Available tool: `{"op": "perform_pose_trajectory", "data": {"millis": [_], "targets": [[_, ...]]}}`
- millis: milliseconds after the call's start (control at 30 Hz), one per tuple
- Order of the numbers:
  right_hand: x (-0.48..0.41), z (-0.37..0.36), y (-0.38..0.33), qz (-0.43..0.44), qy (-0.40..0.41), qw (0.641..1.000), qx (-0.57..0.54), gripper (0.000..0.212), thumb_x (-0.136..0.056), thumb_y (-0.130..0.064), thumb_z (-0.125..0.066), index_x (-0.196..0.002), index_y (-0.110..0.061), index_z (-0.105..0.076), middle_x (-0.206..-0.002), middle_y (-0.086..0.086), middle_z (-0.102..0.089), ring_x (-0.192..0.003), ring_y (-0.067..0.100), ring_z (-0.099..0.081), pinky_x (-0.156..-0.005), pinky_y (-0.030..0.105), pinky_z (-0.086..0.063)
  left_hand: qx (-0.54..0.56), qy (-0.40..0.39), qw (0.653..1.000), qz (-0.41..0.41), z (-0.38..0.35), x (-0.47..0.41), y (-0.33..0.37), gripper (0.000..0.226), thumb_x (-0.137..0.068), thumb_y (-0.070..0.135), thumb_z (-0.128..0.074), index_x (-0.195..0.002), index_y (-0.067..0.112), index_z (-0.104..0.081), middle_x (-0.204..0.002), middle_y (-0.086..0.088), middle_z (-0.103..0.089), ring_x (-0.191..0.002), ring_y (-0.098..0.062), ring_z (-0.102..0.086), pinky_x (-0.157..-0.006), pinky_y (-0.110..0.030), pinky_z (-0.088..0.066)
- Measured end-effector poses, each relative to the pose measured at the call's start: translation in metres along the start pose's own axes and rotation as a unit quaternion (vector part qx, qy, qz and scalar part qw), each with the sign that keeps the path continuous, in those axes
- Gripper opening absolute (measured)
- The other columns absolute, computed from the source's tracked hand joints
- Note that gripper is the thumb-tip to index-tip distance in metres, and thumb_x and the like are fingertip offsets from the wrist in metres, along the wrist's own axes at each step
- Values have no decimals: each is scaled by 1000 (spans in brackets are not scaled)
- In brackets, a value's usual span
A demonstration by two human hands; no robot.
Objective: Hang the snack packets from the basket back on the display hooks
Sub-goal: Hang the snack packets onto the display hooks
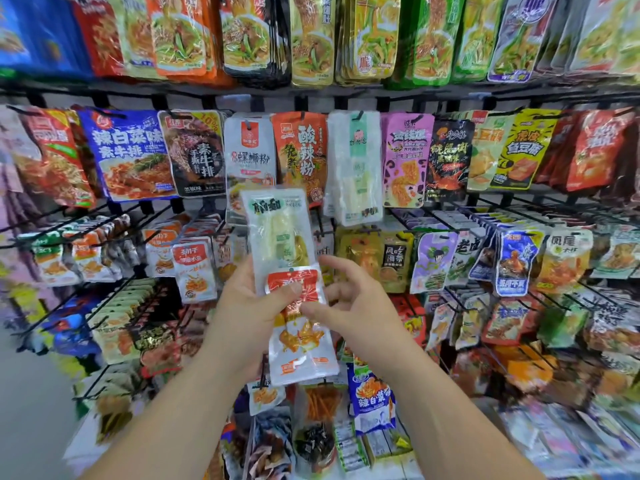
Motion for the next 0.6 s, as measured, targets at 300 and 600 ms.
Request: {"op": "perform_pose_trajectory", "data": {"millis": [300,600], "targets": [[61,-21,21,72,-73,985,137,90,-78,-28,-72,-144,-65,-23,-139,-19,-37,-108,3,-58,-84,36,-58,-44,-34,996,76,-1,72,-32,68,-95,-19,-51,-131,36,-66,-119,-1,-78,-109,-23,-74,-89,-41,-59],[91,-56,28,64,-115,982,132,80,-77,-45,-89,-144,-51,-46,-128,-24,-54,-104,-8,-58,-84,12,-51,-2,99,990,95,38,127,-37,37,-103,4,-59,-125,31,-70,-118,0,-78,-112,-24,-73,-95,-50,-58]]}}
Point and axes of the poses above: each hand's wrist, its own x-axis away from the middle knuckle, its own z-axis out of the back of the hand, y = z × x, the point moved 3 cm from there along -x, towards the middle knuckle
